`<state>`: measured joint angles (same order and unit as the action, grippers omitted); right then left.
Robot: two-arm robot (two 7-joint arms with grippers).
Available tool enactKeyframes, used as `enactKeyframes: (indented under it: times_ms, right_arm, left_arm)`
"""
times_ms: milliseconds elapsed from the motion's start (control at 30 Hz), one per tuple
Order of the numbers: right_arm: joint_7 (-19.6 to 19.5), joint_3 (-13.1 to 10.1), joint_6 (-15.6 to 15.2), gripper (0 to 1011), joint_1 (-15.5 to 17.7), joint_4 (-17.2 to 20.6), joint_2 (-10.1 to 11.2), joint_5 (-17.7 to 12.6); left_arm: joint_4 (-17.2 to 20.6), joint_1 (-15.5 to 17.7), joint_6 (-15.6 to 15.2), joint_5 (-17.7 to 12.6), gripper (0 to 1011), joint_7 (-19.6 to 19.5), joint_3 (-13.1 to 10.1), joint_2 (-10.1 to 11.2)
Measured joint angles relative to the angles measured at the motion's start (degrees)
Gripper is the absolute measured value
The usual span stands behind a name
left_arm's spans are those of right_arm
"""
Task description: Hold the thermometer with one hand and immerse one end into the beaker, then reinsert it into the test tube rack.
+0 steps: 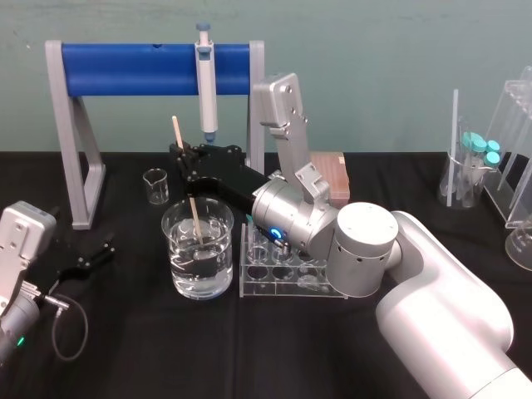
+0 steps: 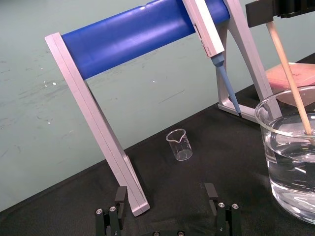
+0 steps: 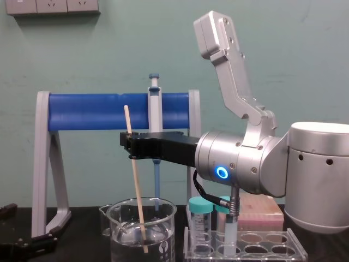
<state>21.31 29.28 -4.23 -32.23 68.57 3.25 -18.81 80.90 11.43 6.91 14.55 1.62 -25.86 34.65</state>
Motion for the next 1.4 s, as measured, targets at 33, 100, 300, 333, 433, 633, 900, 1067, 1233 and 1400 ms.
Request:
enactKeyframes:
  times_ms: [33,100,300,333,433,633,900,1067,1233,1400]
  right_arm:
    - [0.0,0.0,0.0,54,0.0,0.0,0.0,0.0]
    - [0.0,0.0,0.0,54,0.0,0.0,0.0,0.0]
    - [0.0,0.0,0.0,54,0.0,0.0,0.0,0.0]
    - [0.0,0.0,0.0,54,0.0,0.0,0.0,0.0]
    - [0.0,0.0,0.0,54,0.0,0.0,0.0,0.0]
    - [0.0,0.0,0.0,54,0.0,0.0,0.0,0.0]
    - [-0.1,0.0,0.0,54,0.0,0.0,0.0,0.0]
    - [-0.1,0.0,0.0,54,0.0,0.0,0.0,0.0]
    - [-0.1,0.0,0.0,54,0.0,0.0,0.0,0.0]
    - [-0.1,0.0,0.0,54,0.0,0.0,0.0,0.0]
  left_arm:
    - [0.0,0.0,0.0,0.0,1004,0.0,0.0,0.0]
    - [0.0,0.0,0.0,0.0,1004,0.0,0.0,0.0]
    - [0.0,0.0,0.0,0.0,1004,0.0,0.0,0.0]
    - [0.0,0.0,0.0,0.0,1004,0.0,0.0,0.0]
    - [0.0,0.0,0.0,0.0,1004,0.0,0.0,0.0]
    - [0.0,0.0,0.0,0.0,1004,0.0,0.0,0.0]
    - [0.0,0.0,0.0,0.0,1004,0.0,0.0,0.0]
    - [0.0,0.0,0.0,0.0,1004,0.0,0.0,0.0]
    - [0.0,0.0,0.0,0.0,1004,0.0,0.0,0.0]
    - [0.0,0.0,0.0,0.0,1004,0.0,0.0,0.0]
